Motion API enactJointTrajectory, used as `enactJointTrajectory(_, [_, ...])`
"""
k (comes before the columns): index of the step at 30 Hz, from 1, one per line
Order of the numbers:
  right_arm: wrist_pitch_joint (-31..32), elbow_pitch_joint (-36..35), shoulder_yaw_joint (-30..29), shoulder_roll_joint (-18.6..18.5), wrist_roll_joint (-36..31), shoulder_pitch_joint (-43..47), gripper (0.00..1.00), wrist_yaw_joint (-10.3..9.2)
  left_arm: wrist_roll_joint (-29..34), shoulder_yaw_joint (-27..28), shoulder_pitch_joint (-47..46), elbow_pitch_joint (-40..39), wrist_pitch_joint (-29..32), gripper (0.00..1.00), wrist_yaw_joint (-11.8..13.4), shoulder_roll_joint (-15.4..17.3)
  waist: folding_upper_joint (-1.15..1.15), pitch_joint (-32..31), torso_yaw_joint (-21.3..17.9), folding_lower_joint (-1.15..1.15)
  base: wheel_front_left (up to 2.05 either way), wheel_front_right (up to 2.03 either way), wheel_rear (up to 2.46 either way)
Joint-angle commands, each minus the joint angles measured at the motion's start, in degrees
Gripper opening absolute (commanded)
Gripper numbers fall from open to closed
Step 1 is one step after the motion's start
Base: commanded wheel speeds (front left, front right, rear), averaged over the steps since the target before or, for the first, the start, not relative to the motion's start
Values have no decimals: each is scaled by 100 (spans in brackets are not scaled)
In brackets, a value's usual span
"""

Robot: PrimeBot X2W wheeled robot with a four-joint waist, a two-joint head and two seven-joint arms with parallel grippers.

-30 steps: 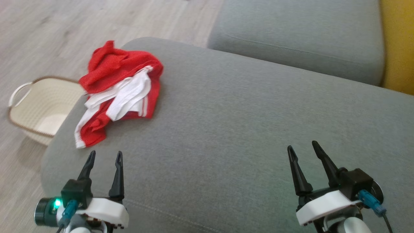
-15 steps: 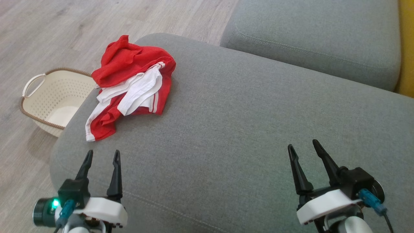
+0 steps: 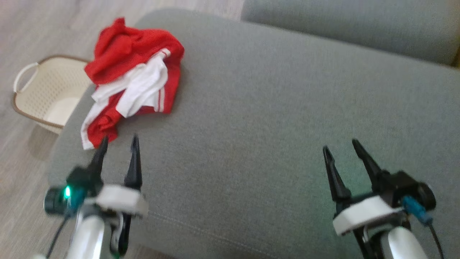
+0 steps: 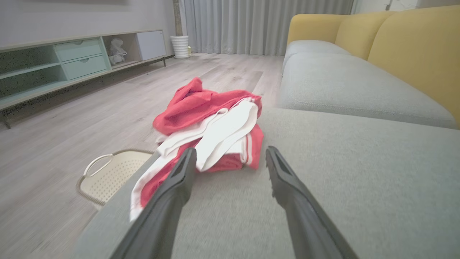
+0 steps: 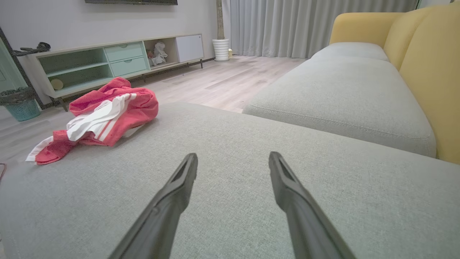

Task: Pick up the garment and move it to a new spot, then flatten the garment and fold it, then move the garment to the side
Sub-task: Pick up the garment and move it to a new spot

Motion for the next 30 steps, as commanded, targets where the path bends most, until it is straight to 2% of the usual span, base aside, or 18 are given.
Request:
enactJointTrajectory(1, [54, -290, 125, -25, -99, -415, 100, 44, -47, 185, -510, -117, -70, 100, -18, 27, 0, 561, -153, 0, 0, 0, 0])
enactJointTrajectory(6, [237, -567, 122, -67, -341, -775, 100, 44, -207, 308, -1445, 410, -70, 100, -147, -31, 0, 1268, -304, 0, 0, 0, 0])
enactJointTrajectory(11, [325, -761, 221, -121, -441, -1047, 100, 44, -261, 431, -2427, 1342, -70, 100, -344, 57, 0, 1728, -477, 0, 0, 0, 0])
enactJointTrajectory(17, [313, -771, 228, -157, -443, -1232, 100, 44, -209, 464, -3372, 2678, -70, 100, -528, 307, 0, 1947, -641, 0, 0, 0, 0])
enactJointTrajectory(23, [273, -714, 172, -159, -411, -1213, 100, 44, -169, 507, -3919, 3621, -70, 100, -487, 471, 0, 1938, -694, 0, 0, 0, 0])
enactJointTrajectory(24, [270, -704, 160, -151, -402, -1199, 100, 44, -169, 511, -3983, 3762, -70, 97, -478, 484, 0, 1925, -698, 0, 0, 0, 0])
enactJointTrajectory(25, [266, -695, 160, -143, -396, -1192, 100, 44, -171, 519, -4045, 3868, -70, 53, -485, 520, 0, 1915, -706, 0, 0, 0, 0])
enactJointTrajectory(26, [262, -684, 165, -135, -388, -1189, 100, 44, -171, 529, -4096, 3941, -70, 0, -492, 559, 0, 1904, -714, 0, 0, 0, 0])
enactJointTrajectory(30, [219, -624, 136, -111, -345, -1161, 100, 44, -119, 552, -4118, 3827, -70, 0, -443, 643, 0, 1787, -713, 0, 0, 0, 0])
